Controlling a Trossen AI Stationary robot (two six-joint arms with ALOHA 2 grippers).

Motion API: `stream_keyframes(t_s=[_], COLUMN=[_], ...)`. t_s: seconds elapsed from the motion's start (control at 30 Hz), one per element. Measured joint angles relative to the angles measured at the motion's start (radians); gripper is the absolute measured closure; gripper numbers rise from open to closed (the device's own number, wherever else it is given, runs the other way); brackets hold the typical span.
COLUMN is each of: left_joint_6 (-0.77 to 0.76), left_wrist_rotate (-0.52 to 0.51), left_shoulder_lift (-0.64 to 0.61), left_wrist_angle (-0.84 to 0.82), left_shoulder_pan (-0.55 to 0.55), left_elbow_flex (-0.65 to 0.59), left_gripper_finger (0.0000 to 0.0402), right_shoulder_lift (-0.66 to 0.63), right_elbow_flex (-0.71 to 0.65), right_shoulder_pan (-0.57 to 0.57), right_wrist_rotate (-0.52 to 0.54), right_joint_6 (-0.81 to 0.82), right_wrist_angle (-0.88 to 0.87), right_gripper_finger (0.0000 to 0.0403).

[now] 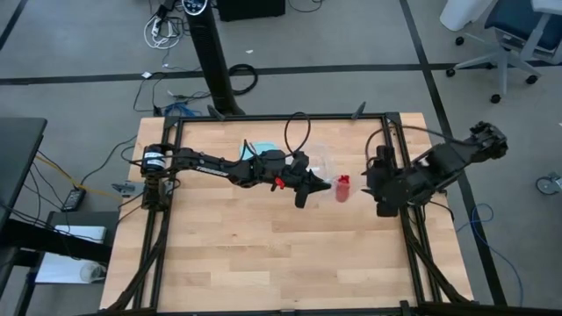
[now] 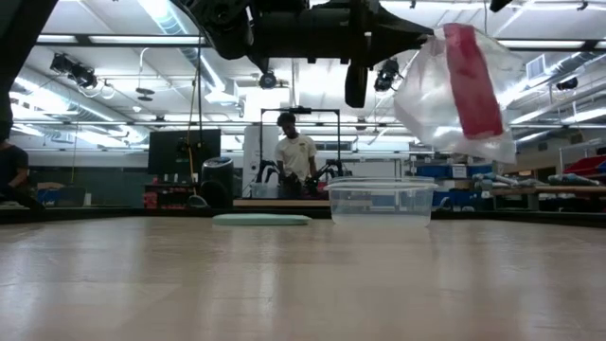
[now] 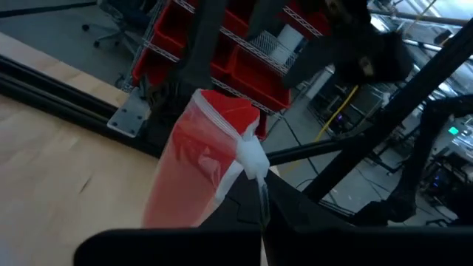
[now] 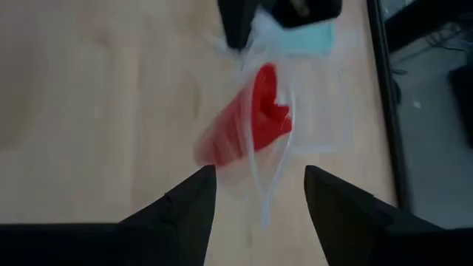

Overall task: Roll bandage
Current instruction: Close the transparent zip lock bag

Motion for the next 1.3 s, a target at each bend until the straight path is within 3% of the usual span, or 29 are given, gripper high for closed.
stream_keyframes(t_s=[0.6, 0.77, 0.97, 1.13, 1.3], left_joint_6=[-0.001, -0.001, 0.0, 0.027, 0.048], left_wrist_rotate=[0.04, 0.067, 0.147, 0.184, 0.183], left_shoulder_lift=[0.0, 0.0, 0.0, 0.0, 0.0], left_wrist_angle=[0.037, 0.035, -0.018, -0.085, -0.1], left_shoulder_pan=[-0.002, -0.002, 0.01, 0.024, 0.026], left_elbow_flex=[0.0, 0.0, 0.0, 0.0, 0.0], left_gripper_finger=[0.0402, 0.0402, 0.0402, 0.0402, 0.0402], right_shoulder_lift=[-0.079, -0.076, -0.079, -0.083, -0.073], right_elbow_flex=[-0.272, -0.291, -0.263, -0.26, -0.26], right_shoulder_pan=[-0.174, -0.188, -0.224, -0.227, -0.235], right_wrist_rotate=[-0.145, -0.144, -0.288, -0.397, -0.363], right_joint_6=[-0.132, -0.177, -0.207, -0.215, -0.174], right_wrist_angle=[0.185, 0.184, 0.071, 0.086, 0.087], right_gripper_finger=[0.0187, 0.0241, 0.0384, 0.0392, 0.0389])
